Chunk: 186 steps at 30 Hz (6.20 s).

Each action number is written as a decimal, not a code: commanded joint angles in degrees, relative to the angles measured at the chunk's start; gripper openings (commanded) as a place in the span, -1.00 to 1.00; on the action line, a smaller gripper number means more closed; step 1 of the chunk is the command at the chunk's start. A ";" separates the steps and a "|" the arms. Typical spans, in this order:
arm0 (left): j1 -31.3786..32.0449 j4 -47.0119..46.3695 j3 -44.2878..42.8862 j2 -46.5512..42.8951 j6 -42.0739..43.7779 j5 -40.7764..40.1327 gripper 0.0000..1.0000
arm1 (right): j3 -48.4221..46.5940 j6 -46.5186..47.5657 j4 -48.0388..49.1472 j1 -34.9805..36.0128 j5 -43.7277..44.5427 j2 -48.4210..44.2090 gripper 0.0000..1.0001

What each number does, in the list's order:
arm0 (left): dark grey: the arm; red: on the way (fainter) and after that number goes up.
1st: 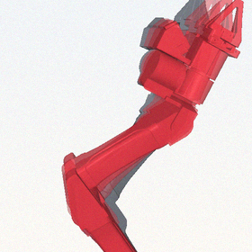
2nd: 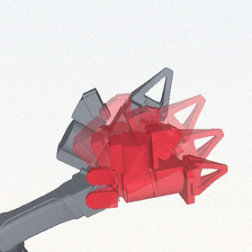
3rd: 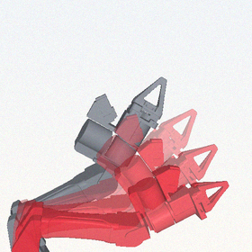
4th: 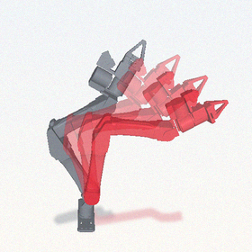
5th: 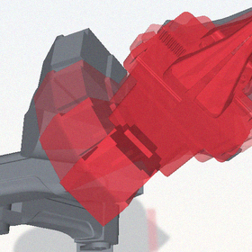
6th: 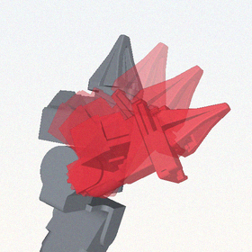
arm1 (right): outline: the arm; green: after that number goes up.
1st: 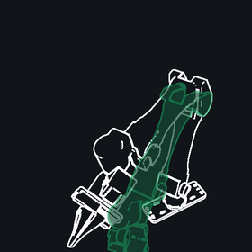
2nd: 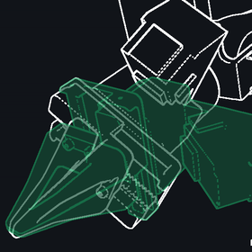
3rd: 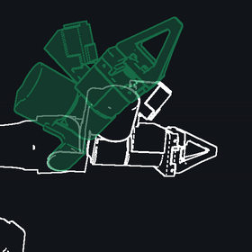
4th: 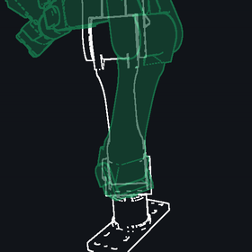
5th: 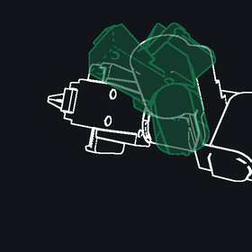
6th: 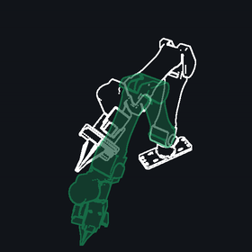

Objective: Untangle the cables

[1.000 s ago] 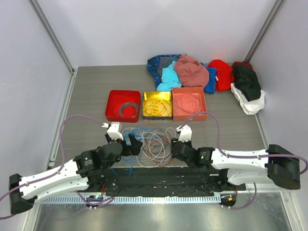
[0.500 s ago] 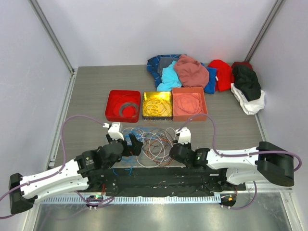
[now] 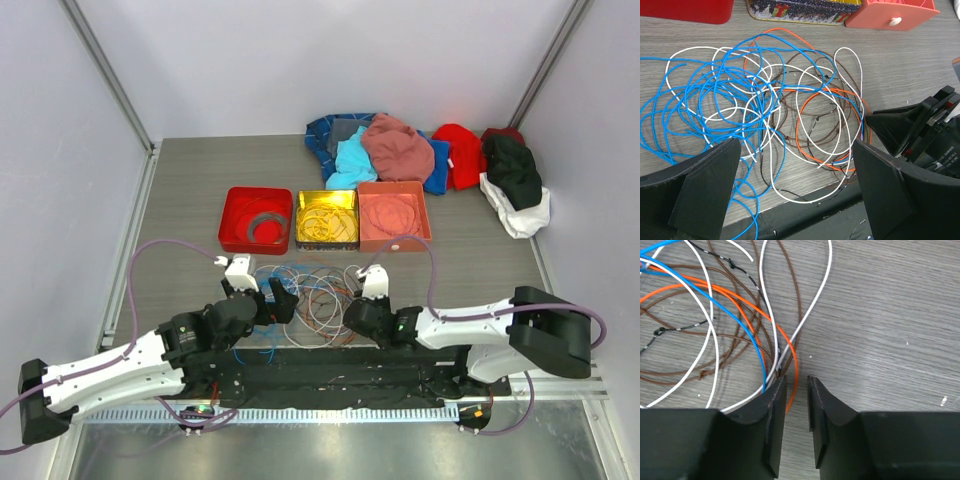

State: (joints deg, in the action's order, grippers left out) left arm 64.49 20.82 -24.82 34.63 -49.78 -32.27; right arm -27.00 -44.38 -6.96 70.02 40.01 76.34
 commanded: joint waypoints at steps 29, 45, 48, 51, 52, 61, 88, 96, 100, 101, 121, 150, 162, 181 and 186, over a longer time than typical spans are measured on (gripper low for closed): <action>0.11 -2.63 0.65 -1.32 -1.37 -0.95 1.00 | -38.55 26.53 -20.02 0.47 14.04 -22.98 -0.98; 0.11 -2.80 0.74 -2.55 -2.16 -0.42 1.00 | -67.12 43.93 -9.14 0.56 10.53 -15.52 -0.98; 0.11 -2.71 1.00 -3.17 -2.16 -0.34 0.99 | -70.72 47.62 -5.89 0.47 10.79 -14.29 -0.98; 0.11 -3.15 1.26 -3.61 -1.90 -0.42 1.00 | -74.76 51.75 -3.51 0.47 12.28 -12.18 -0.98; 0.11 -3.24 1.35 -3.69 -1.81 -0.42 1.00 | -75.82 52.72 -3.06 0.56 12.72 -11.57 -0.99; 0.11 -4.30 2.76 -5.10 -1.99 0.46 1.00 | -79.35 59.15 -0.95 -2.25 16.50 -5.41 -0.99; 0.11 -4.91 3.46 -5.81 -1.11 2.21 1.00 | -62.50 39.46 -0.78 -38.11 -4.24 -1.10 -0.99; 0.20 -5.61 3.72 -3.87 -2.16 3.00 0.99 | -48.69 36.21 5.64 -39.17 -5.99 -4.35 -0.99; 0.11 -6.05 3.81 -3.43 -2.25 3.27 0.99 | -43.76 34.80 6.34 -39.43 -5.12 -6.02 -0.99; 0.20 -6.05 3.81 -3.26 -2.25 3.27 1.00 | -42.79 34.10 6.43 -39.43 -4.94 -6.20 -0.99; 0.11 -4.91 4.87 -3.43 -3.39 3.45 1.00 | -30.12 26.37 10.82 -47.61 -12.58 7.49 -0.99; 0.11 -1.66 5.57 -6.68 -4.62 3.09 1.00 | -39.09 25.57 4.69 -48.05 -8.98 17.27 0.19; 0.11 -5.00 5.92 -4.32 -4.18 4.50 0.99 | -28.90 22.93 4.93 -47.96 -12.49 8.39 0.34; 0.11 -5.88 6.54 -5.10 -3.84 4.76 1.00 | -54.62 28.29 -16.15 -46.29 -9.59 28.86 0.55; 0.20 -6.14 6.27 -4.93 -2.69 4.67 1.00 | -59.48 28.91 -19.76 -46.02 -11.80 33.18 0.54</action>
State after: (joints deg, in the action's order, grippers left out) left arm 64.49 17.32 -17.56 29.98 -53.56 -26.79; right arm -82.15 -16.56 -22.92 23.55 29.39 108.62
